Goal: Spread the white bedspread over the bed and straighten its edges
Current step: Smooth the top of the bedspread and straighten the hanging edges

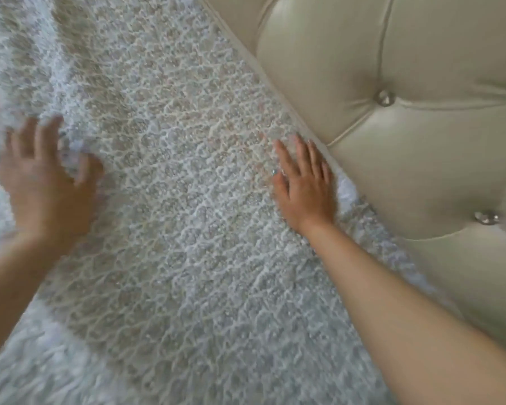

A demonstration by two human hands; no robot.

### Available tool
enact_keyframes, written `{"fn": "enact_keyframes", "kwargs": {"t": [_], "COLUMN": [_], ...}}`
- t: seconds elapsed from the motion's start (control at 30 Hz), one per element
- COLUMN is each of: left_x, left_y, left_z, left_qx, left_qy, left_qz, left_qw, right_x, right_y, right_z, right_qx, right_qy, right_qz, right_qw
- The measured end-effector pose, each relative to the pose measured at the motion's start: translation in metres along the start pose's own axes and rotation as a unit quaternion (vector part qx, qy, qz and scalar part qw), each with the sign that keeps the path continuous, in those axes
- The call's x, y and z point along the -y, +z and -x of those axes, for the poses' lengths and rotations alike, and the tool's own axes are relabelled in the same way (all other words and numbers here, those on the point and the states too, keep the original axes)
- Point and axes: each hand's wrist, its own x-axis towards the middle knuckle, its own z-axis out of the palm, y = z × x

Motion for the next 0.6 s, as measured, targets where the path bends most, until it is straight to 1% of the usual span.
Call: {"fn": "enact_keyframes", "kwargs": {"t": [0.03,0.07,0.13,0.17,0.2,0.27,0.33,0.4,0.47,0.53,0.6], "left_x": [-0.030,-0.064,-0.119,-0.128,-0.133,-0.137,-0.143,-0.141,-0.139,-0.137,-0.138], "left_y": [0.007,0.006,0.003,0.010,0.018,0.030,0.033,0.032,0.026,0.021,0.010], "left_z": [0.038,0.070,0.138,0.165,0.193,0.234,0.275,0.302,0.315,0.329,0.341], "left_qx": [0.019,0.055,0.124,0.171,0.200,0.264,0.297,0.305,0.323,0.331,0.344], "left_qy": [0.032,0.064,0.155,0.182,0.219,0.262,0.299,0.339,0.352,0.383,0.411], "left_qz": [-0.013,-0.006,-0.013,-0.026,-0.046,-0.052,-0.044,-0.059,-0.075,-0.087,-0.095], "left_qw": [0.999,0.996,0.980,0.968,0.954,0.927,0.906,0.888,0.875,0.858,0.839], "right_x": [-0.009,-0.021,-0.041,-0.050,-0.060,-0.076,-0.090,-0.103,-0.116,-0.125,-0.129], "right_y": [0.000,0.000,-0.001,-0.001,-0.001,0.000,0.001,0.001,0.001,0.002,0.005], "right_z": [0.015,0.031,0.060,0.073,0.089,0.116,0.145,0.173,0.199,0.223,0.243], "right_qx": [0.011,0.018,0.014,0.012,0.012,0.008,0.000,0.007,0.018,0.020,0.011], "right_qy": [0.003,0.009,0.022,0.031,0.041,0.056,0.080,0.112,0.141,0.175,0.229], "right_qz": [0.006,0.010,0.011,0.008,0.004,-0.002,0.000,0.000,-0.004,-0.009,-0.033], "right_qw": [1.000,1.000,1.000,0.999,0.999,0.998,0.997,0.994,0.990,0.984,0.973]}}
